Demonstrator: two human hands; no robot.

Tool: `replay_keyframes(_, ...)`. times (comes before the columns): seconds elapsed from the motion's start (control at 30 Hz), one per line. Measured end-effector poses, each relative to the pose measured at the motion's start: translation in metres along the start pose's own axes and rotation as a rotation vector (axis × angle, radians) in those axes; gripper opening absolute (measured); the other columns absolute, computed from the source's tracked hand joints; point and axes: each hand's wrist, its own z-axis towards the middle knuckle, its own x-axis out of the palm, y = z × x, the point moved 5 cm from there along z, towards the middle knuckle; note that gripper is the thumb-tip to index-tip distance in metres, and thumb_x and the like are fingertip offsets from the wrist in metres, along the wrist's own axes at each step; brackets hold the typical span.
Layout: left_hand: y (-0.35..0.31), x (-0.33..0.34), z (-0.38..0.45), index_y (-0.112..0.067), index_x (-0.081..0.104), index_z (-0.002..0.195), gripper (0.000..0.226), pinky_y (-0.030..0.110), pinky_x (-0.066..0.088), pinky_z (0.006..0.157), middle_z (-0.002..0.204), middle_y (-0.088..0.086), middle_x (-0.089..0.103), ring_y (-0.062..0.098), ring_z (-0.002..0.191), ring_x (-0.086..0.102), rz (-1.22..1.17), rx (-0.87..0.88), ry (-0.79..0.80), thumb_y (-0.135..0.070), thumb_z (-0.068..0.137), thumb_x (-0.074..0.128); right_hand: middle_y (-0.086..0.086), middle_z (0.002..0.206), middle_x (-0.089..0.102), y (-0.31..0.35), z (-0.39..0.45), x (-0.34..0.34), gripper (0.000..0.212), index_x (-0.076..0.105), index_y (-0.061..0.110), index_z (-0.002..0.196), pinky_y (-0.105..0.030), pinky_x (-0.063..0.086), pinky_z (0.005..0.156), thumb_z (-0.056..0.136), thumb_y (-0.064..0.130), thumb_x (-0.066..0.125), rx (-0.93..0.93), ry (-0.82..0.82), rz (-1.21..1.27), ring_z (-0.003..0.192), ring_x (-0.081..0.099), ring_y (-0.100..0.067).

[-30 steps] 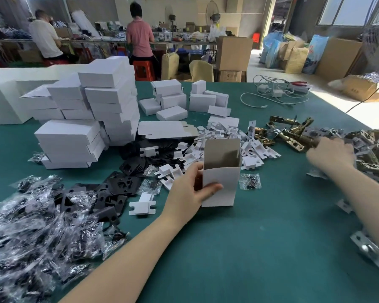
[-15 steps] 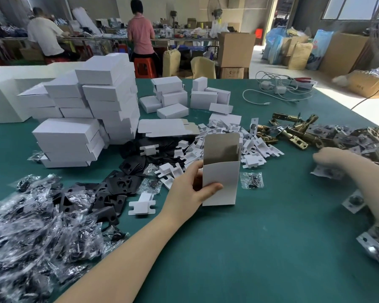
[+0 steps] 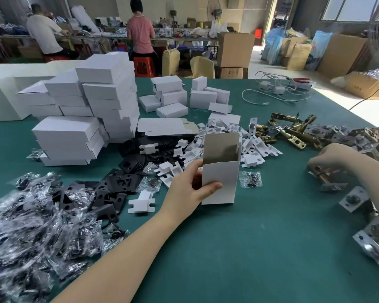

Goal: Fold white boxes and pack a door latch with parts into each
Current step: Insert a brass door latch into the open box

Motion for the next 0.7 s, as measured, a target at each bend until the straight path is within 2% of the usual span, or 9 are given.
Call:
replay_keyframes(0.07, 0.0, 0.0, 0.0, -0.048, 0.055, 0.116, 0.045, 0.023, 0.054, 0.078, 0.096, -0.012, 0.073, 0.009, 0.088, 0.07, 0.001, 0.003, 0.0, -0.047, 0.075, 0.074, -0.021, 0.095, 0.072, 0.006, -0.002, 0.0, 0.035, 0.07, -0.008, 0.102, -0.038, 0.056, 0.079, 0.088, 0.025, 0.07, -0.035, 0.014, 0.016, 0.074, 0.062, -0.025)
replay_keyframes(0.17, -0.002, 0.0, 0.0, -0.051, 0.055, 0.115, 0.044, 0.024, 0.055, 0.079, 0.097, -0.012, 0.073, 0.009, 0.089, 0.07, -0.005, 0.016, 0.001, -0.047, 0.075, 0.075, -0.009, 0.086, 0.071, 0.015, -0.01, 0.002, 0.032, 0.073, 0.002, 0.101, -0.032, 0.053, 0.07, 0.085, 0.029, 0.075, -0.087, 0.019, -0.057, 0.075, 0.064, -0.021)
replay_keyframes(0.27, -0.003, 0.0, -0.001, -0.056, 0.055, 0.113, 0.044, 0.024, 0.056, 0.079, 0.1, -0.011, 0.071, 0.01, 0.089, 0.07, -0.027, 0.024, 0.004, -0.044, 0.075, 0.074, -0.016, 0.101, 0.073, 0.022, -0.017, 0.002, 0.036, 0.074, 0.001, 0.103, -0.038, 0.056, 0.08, 0.086, 0.032, 0.069, -0.108, -0.013, -0.135, 0.093, 0.068, -0.027)
replay_keyframes(0.33, -0.004, 0.0, -0.001, -0.057, 0.056, 0.113, 0.044, 0.02, 0.055, 0.076, 0.1, -0.012, 0.07, 0.008, 0.087, 0.069, -0.036, 0.027, 0.009, -0.04, 0.076, 0.073, -0.018, 0.101, 0.073, 0.028, -0.025, -0.006, 0.031, 0.077, 0.006, 0.099, -0.039, 0.056, 0.084, 0.087, 0.033, 0.067, -0.144, -0.069, -0.122, 0.097, 0.068, -0.029)
replay_keyframes(0.4, -0.004, 0.0, -0.002, -0.058, 0.057, 0.112, 0.044, 0.016, 0.053, 0.074, 0.099, -0.015, 0.07, 0.006, 0.086, 0.069, -0.042, 0.024, 0.007, -0.039, 0.076, 0.073, -0.01, 0.091, 0.074, 0.033, -0.035, -0.018, 0.022, 0.078, 0.015, 0.094, -0.034, 0.053, 0.077, 0.086, 0.033, 0.069, -0.196, -0.122, -0.047, 0.09, 0.066, -0.025)
replay_keyframes(0.5, -0.005, -0.002, -0.003, -0.06, 0.057, 0.111, 0.044, 0.011, 0.05, 0.072, 0.098, -0.02, 0.07, 0.002, 0.085, 0.069, -0.046, 0.025, -0.011, -0.038, 0.076, 0.074, -0.002, 0.081, 0.07, 0.038, -0.053, -0.029, 0.021, 0.077, 0.017, 0.092, -0.031, 0.045, 0.07, 0.083, 0.036, 0.073, -0.251, -0.166, 0.099, 0.082, 0.062, -0.02)
replay_keyframes(0.6, -0.004, -0.005, -0.001, -0.061, 0.056, 0.111, 0.046, 0.01, 0.049, 0.073, 0.097, -0.023, 0.069, 0.001, 0.086, 0.068, -0.039, 0.016, -0.037, -0.038, 0.076, 0.075, -0.004, 0.084, 0.071, 0.048, -0.074, -0.031, 0.021, 0.076, 0.017, 0.09, -0.034, 0.048, 0.075, 0.081, 0.036, 0.076, -0.316, -0.24, 0.223, 0.083, 0.063, -0.023)
replay_keyframes(0.7, -0.002, -0.008, 0.001, -0.062, 0.056, 0.109, 0.049, 0.011, 0.05, 0.072, 0.095, -0.021, 0.069, 0.002, 0.085, 0.068, -0.043, 0.008, -0.051, -0.035, 0.074, 0.077, 0.001, 0.083, 0.072, 0.066, -0.103, -0.042, 0.014, 0.074, 0.022, 0.087, -0.028, 0.045, 0.069, 0.079, 0.033, 0.078, -0.445, -0.412, 0.433, 0.076, 0.063, -0.015)
